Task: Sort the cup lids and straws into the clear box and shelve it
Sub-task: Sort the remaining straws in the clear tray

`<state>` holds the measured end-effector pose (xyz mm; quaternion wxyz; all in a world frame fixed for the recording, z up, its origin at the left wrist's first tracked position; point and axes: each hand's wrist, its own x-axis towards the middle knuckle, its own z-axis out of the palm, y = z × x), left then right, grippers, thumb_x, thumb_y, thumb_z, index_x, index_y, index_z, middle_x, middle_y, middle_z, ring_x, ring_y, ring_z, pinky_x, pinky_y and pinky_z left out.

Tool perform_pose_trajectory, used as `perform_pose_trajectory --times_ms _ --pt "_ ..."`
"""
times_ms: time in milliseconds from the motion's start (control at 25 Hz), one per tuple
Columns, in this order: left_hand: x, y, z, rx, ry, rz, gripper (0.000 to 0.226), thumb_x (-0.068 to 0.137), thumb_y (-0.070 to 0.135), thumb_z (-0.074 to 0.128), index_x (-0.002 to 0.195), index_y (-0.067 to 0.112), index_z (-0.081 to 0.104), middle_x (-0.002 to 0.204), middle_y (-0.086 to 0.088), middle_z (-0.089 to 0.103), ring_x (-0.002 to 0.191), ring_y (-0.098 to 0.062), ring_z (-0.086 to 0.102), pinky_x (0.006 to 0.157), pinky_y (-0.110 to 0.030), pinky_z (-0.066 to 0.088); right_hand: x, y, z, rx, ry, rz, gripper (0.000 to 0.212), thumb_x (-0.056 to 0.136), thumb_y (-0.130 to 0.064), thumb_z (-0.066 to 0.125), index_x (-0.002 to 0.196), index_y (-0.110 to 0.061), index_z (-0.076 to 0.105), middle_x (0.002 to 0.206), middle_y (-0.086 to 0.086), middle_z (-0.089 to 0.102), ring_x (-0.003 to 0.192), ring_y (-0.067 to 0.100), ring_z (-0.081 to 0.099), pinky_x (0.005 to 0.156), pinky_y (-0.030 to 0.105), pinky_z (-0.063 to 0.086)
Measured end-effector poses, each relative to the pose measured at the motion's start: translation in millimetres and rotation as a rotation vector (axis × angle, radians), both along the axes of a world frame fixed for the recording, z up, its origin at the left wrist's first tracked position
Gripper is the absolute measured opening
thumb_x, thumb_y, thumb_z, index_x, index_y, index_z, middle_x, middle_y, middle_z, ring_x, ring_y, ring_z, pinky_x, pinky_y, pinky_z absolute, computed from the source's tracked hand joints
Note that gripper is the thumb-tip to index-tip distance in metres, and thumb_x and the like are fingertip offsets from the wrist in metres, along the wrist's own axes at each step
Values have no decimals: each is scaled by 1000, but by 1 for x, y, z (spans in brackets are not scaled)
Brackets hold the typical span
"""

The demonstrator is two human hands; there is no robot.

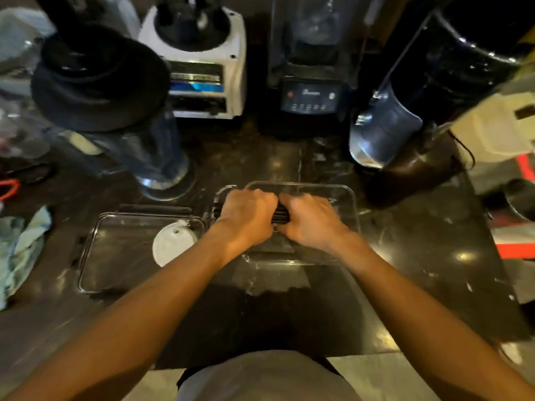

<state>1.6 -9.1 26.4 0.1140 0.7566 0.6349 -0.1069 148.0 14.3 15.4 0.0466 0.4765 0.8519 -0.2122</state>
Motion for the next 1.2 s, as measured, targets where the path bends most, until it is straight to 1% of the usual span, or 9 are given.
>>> perform_pose_trajectory --times_ms 80,160,400,480,600,800,960,1080,1200 --pt "16 3 -11 -38 3 -45 23 93 31 63 115 23 65 106 0 75 98 -21 73 74 -31 47 18 0 -10 -86 37 -52 22 84 -37 69 100 -24 62 88 -2 73 85 25 71 69 36 51" --pt "29 6 -25 -68 -20 -77 22 93 29 61 114 23 65 105 0 75 95 -20 73 76 -31 50 32 0 -19 -167 39 -64 18 82 -36 70 95 -27 61 83 -7 69 81 22 70 65 33 46" --pt "57 4 -69 -142 -146 -85 29 90 35 67 116 23 66 113 -1 74 105 -22 71 89 -36 51 62 3 -34 -270 -63 7 21 89 -30 70 108 -27 63 86 -8 63 75 12 57 65 25 37" --pt "61 4 -78 -147 -189 -73 30 90 36 69 117 23 65 113 -1 73 105 -21 71 92 -36 50 68 5 -37 -264 -70 18 24 90 -29 72 112 -26 62 90 -7 62 77 11 54 71 26 38" --pt "60 4 -84 -156 -217 -66 33 91 37 70 119 23 64 114 -1 73 105 -21 70 95 -37 51 68 5 -43 -224 -85 44 26 93 -26 70 117 -23 62 101 -2 70 86 16 63 76 27 39" --pt "47 3 -89 -214 -198 -49 33 92 36 70 121 22 63 112 -1 74 101 -21 71 95 -39 55 55 6 -50 -267 -58 59 27 92 -21 71 117 -24 62 91 -8 59 82 14 59 77 29 46" --pt "63 0 -91 -242 -237 -46 38 90 20 69 126 19 59 118 -5 72 107 -25 70 98 -40 52 67 10 -52 -213 -135 89 27 94 -37 69 115 -23 62 104 -1 70 95 20 68 78 28 40" --pt "72 0 -92 -291 -289 -53 41 91 13 67 130 15 57 122 -9 69 110 -28 69 96 -39 52 75 12 -53 -165 -226 106 26 93 -32 68 117 -22 64 113 3 73 106 24 69 86 32 47" --pt "68 0 -92 -351 -375 -48 43 90 13 68 132 16 56 121 -8 69 109 -26 68 98 -40 54 75 10 -57 -175 -247 98 25 93 -28 68 117 -21 64 112 3 73 106 23 69 89 34 48"
